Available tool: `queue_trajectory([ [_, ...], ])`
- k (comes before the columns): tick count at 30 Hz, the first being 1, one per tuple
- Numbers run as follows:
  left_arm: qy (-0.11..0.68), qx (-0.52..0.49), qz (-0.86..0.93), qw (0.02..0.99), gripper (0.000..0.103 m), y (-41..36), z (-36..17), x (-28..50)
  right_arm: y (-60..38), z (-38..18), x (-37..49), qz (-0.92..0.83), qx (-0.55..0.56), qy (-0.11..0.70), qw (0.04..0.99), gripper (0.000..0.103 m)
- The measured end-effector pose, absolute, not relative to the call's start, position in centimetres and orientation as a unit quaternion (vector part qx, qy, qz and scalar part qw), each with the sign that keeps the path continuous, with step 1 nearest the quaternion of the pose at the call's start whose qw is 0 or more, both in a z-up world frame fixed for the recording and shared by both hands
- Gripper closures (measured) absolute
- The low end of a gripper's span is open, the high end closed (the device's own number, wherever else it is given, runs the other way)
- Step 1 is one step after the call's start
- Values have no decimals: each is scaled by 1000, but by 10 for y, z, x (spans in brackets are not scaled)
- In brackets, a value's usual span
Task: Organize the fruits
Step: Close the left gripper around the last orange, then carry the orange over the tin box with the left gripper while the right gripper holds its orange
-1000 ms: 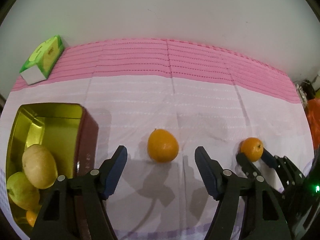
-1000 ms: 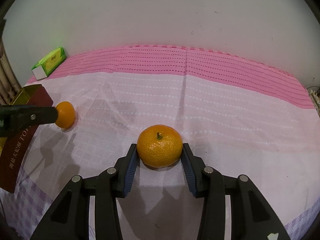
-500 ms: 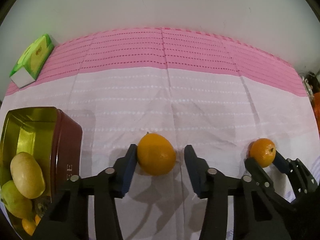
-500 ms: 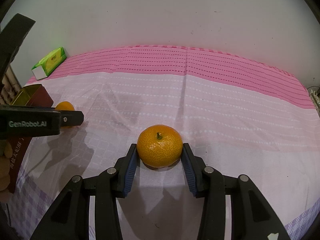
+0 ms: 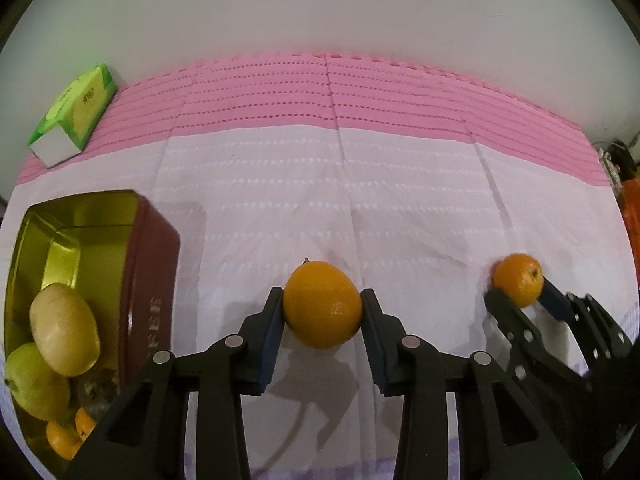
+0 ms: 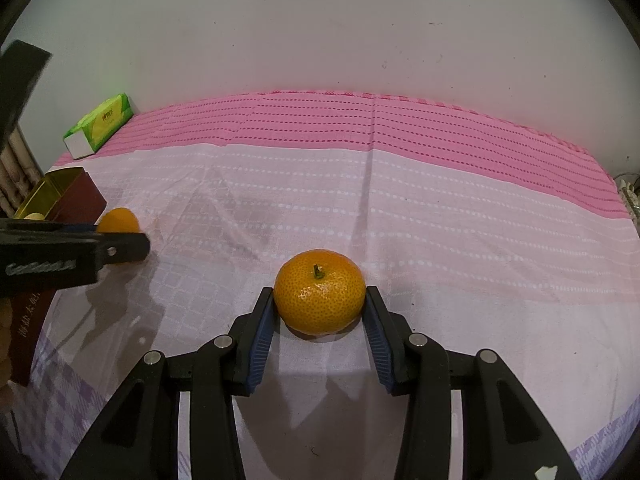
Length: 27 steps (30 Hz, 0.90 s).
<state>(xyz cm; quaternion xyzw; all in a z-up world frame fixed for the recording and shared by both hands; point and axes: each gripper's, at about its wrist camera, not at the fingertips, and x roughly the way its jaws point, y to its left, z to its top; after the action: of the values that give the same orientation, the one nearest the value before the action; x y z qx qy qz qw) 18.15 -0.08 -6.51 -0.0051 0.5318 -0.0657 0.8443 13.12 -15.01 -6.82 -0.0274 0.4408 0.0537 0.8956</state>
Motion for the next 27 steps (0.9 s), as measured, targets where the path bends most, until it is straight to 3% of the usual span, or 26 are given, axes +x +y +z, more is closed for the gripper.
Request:
queue_trajectory([
  [27,485,-8,-68,872,65,68,15,94,-142,-72,136,44,-47,439,896,62],
])
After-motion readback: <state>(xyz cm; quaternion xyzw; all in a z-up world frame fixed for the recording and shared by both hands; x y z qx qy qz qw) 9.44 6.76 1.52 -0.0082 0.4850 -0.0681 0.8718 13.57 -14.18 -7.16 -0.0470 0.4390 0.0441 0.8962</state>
